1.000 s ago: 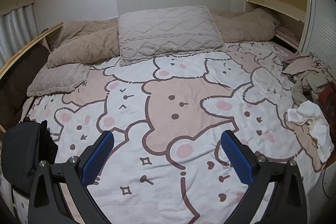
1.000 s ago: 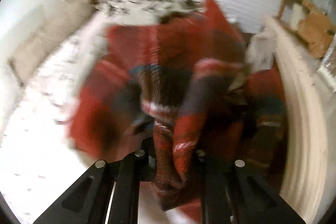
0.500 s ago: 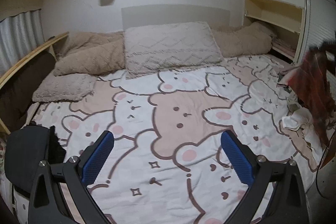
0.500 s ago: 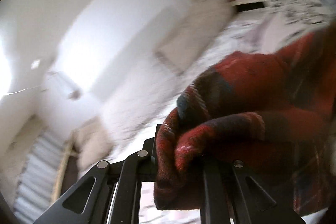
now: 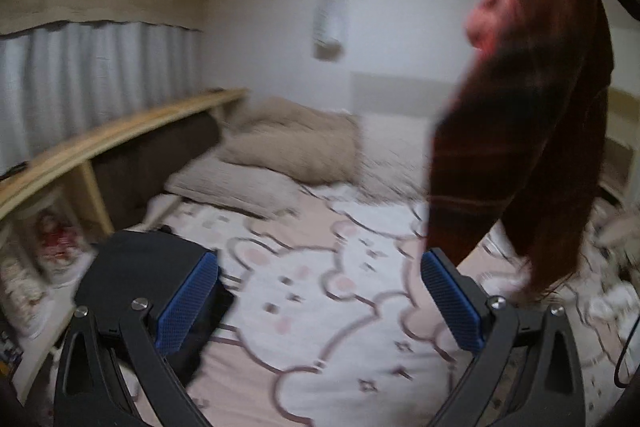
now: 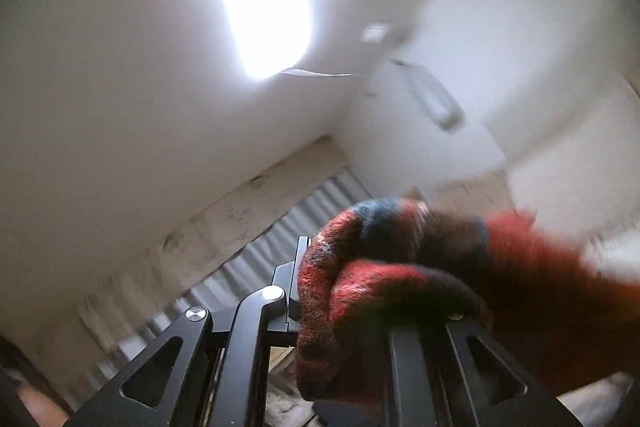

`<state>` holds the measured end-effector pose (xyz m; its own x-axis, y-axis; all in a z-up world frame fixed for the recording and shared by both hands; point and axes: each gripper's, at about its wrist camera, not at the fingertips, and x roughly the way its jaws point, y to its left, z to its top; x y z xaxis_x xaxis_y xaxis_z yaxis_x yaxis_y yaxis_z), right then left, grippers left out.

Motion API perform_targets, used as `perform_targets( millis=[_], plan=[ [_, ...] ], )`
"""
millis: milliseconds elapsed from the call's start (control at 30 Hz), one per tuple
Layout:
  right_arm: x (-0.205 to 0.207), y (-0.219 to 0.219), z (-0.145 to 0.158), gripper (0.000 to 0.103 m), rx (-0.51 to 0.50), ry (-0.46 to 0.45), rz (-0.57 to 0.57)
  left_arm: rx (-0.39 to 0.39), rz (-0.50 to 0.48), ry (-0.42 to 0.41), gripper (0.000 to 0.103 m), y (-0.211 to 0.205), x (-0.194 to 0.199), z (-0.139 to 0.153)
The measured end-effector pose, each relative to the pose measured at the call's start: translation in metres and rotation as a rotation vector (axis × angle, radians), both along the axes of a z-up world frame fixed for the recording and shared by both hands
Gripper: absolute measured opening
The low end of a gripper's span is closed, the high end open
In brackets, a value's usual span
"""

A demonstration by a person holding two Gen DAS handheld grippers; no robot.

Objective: Fold clothes
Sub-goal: 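Lift the scarf with the right tool and drop it flat on the duvet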

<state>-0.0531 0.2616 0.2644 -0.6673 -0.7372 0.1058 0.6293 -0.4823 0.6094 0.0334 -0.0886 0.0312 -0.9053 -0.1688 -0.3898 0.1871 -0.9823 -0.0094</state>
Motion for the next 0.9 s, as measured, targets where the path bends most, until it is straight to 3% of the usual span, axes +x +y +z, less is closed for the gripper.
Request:
perform_targets(
  millis=[133, 267, 400, 500, 733, 833, 900],
  plan=[
    [-0.004, -0.028, 0.02, 0.013, 0.016, 0.01, -0.03, -0.012, 0.065, 0.072, 0.102, -0.028, 0.028, 0.009],
    [-0.027, -0.016, -0.021, 0.013, 0.067, -0.093, -0.177, -0.02, 0.042, 0.064, 0.102, -0.032, 0.04, 0.004],
    [-0.05, 0.036, -0.106, 0.013, 0.111, -0.297, -0.357, -0.029, 0.019, 0.055, 0.102, -0.035, 0.051, -0.001],
    [-0.049, 0.083, -0.19, 0.013, 0.183, -0.478, -0.497, -0.048, 0.011, 0.037, 0.102, -0.031, 0.046, -0.007],
    [-0.041, 0.18, -0.393, 0.013, 0.447, -0.899, -0.805, 0.016, -0.07, -0.033, 0.102, -0.021, 0.019, -0.026],
    [-0.039, 0.198, -0.451, 0.013, 0.537, -1.029, -0.853, 0.016, -0.087, -0.055, 0.102, -0.008, 0.007, -0.032],
    [-0.036, 0.193, -0.466, 0.013, 0.609, -1.043, -0.835, 0.005, -0.096, -0.063, 0.102, 0.001, 0.001, -0.036]
  ],
)
